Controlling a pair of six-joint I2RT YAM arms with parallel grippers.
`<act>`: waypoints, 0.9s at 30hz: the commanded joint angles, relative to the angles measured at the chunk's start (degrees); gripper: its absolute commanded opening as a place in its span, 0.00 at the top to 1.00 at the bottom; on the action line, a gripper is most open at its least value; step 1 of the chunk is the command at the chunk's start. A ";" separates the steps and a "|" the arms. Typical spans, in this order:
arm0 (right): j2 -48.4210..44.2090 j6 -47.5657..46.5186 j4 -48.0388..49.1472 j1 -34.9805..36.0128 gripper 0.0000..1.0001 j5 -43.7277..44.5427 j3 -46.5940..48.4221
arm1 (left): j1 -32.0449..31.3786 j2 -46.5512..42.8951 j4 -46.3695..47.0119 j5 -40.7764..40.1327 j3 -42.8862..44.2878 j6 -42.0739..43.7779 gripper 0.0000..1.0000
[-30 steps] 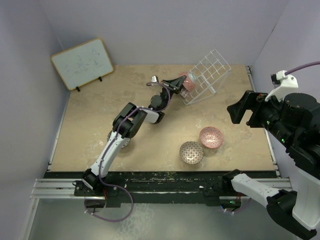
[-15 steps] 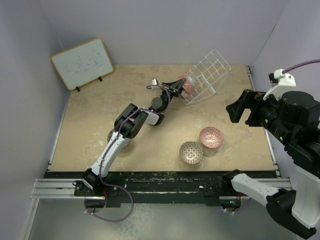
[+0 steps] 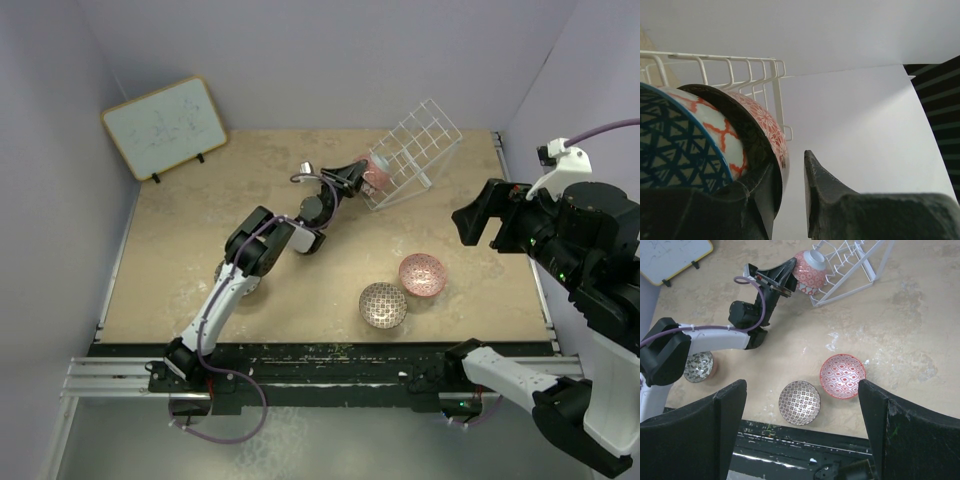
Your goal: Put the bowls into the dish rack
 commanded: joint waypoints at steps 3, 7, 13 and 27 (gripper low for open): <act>0.20 -0.02 1.19 0.08 0.06 -0.93 0.89 | 0.26 -6.67 0.25 -1.61 -3.93 -0.55 0.69; 0.10 -0.02 1.22 0.08 0.06 -0.93 0.70 | 0.36 -8.22 -3.80 -0.58 -5.00 -0.34 0.68; 0.18 -0.28 1.32 0.08 0.05 -0.91 0.61 | 0.46 -10.49 -8.68 0.12 -6.94 -0.07 0.66; 0.02 -0.64 1.62 0.08 0.05 -0.86 0.09 | 1.35 -16.42 -22.29 3.33 -8.93 3.25 0.58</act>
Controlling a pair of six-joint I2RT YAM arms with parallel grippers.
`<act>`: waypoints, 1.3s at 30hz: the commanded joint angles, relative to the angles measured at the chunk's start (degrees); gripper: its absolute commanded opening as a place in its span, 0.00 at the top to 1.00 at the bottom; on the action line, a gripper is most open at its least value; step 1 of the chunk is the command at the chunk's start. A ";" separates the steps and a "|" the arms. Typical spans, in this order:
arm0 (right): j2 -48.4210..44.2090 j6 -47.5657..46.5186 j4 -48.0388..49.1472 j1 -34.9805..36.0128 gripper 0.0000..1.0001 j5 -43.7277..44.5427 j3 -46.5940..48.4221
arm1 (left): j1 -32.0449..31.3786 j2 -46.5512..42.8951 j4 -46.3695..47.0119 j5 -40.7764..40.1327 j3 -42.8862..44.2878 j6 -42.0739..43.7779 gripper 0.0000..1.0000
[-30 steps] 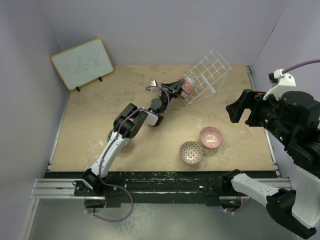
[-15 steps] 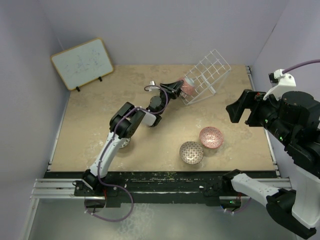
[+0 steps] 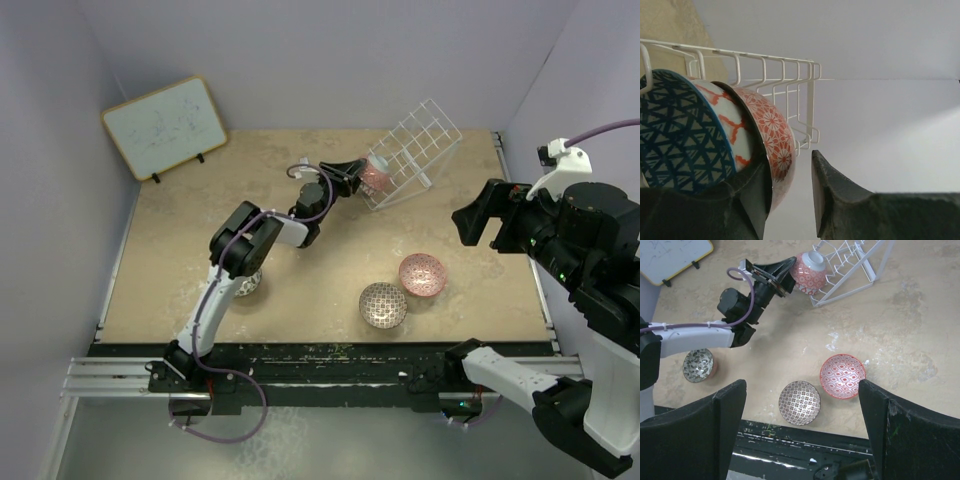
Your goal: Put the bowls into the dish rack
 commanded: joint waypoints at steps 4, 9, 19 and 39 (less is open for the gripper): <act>0.07 -0.59 1.75 0.08 0.05 -0.91 0.00 | 1.00 -6.63 -9.43 3.44 0.01 3.20 0.52; -0.01 -0.55 1.70 0.08 0.04 -1.00 -0.09 | 1.23 -7.62 -13.40 4.46 -0.02 3.29 0.52; -0.19 -0.51 1.82 0.08 0.04 -1.15 -0.18 | 1.75 -8.24 -18.09 6.89 0.76 4.63 0.49; 0.34 -0.15 2.18 0.08 0.04 -1.81 -0.25 | 3.42 -11.49 -26.01 10.72 -0.20 10.69 0.40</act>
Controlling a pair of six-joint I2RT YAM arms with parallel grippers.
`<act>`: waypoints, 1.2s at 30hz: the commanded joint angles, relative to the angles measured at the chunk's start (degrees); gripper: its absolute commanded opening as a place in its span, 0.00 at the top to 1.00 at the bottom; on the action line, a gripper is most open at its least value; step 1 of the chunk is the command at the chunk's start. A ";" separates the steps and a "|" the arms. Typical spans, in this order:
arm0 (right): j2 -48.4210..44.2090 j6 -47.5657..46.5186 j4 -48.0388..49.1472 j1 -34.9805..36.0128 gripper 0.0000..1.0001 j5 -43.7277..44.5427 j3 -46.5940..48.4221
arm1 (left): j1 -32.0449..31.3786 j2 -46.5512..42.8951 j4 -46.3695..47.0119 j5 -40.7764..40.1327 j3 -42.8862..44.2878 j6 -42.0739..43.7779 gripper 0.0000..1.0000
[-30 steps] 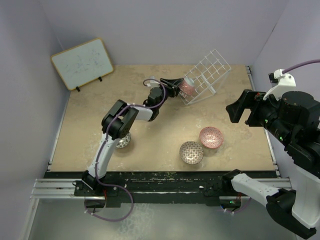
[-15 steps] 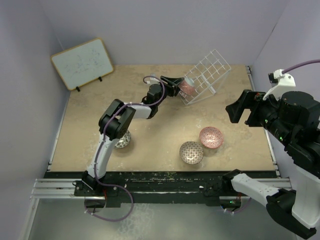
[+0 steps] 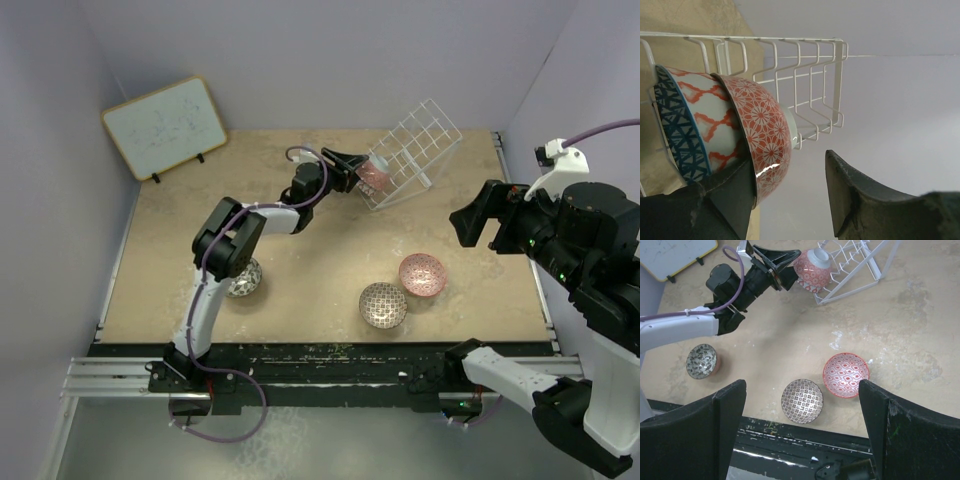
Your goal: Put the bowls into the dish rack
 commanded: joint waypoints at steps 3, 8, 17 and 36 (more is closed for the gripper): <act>0.42 -0.18 2.27 0.08 0.04 -0.61 -0.03 | 1.04 -2.94 -5.71 1.17 -0.59 3.84 0.39; 0.56 -0.18 2.34 0.08 0.04 -0.70 0.19 | 1.37 -2.84 -3.39 1.82 -1.12 3.84 0.39; 0.72 -0.22 2.38 0.08 0.04 -0.74 0.14 | 1.58 -2.98 0.01 1.96 -2.16 3.53 0.38; 0.21 -0.07 2.85 0.08 0.04 -1.23 -0.37 | 1.84 -6.00 -1.09 1.43 -2.99 4.53 0.37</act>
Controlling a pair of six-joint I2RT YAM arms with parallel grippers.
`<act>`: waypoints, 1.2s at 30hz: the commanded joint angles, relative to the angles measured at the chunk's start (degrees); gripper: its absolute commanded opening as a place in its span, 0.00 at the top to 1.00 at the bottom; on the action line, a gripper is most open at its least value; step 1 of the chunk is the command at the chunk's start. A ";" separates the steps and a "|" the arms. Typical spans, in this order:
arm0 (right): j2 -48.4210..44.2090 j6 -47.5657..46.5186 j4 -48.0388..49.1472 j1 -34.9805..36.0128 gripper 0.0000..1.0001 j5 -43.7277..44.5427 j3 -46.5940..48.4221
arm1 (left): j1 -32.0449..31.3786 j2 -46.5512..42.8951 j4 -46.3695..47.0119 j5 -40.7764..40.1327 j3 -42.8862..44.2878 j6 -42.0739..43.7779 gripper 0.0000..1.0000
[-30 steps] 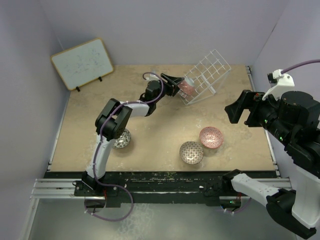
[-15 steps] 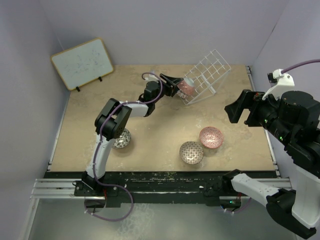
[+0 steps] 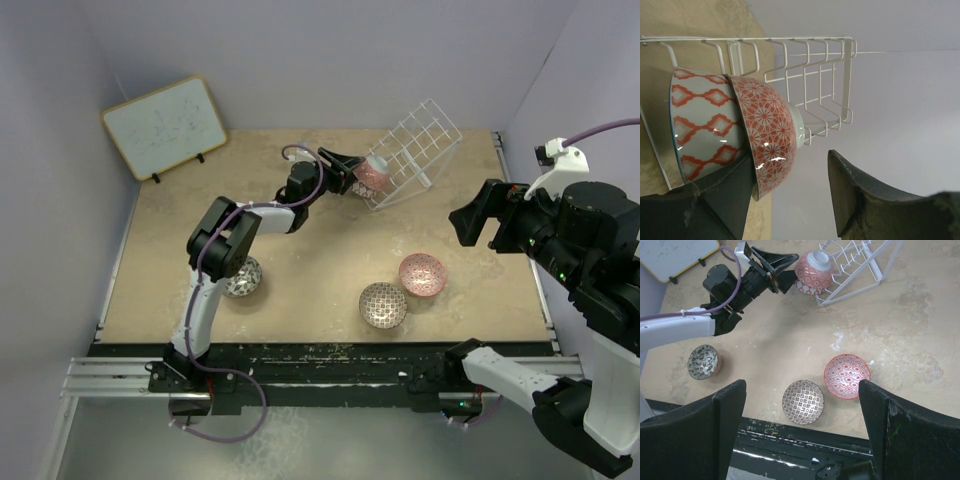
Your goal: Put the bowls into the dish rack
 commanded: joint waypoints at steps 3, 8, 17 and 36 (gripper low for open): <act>0.16 -0.13 2.53 0.08 0.04 -1.22 -0.28 | 0.74 -4.63 -0.32 -1.16 -1.03 2.09 0.37; 0.25 -0.13 2.47 0.08 0.04 -1.32 0.11 | 0.92 -5.63 -1.01 -1.36 -1.05 2.10 0.37; 0.15 0.01 2.78 0.08 0.04 -1.79 0.09 | 1.22 -7.27 -2.17 -1.45 -1.28 4.47 0.37; 0.36 0.17 3.36 0.08 0.05 -3.15 0.58 | 2.85 -10.22 -3.35 -1.35 -5.15 5.00 0.36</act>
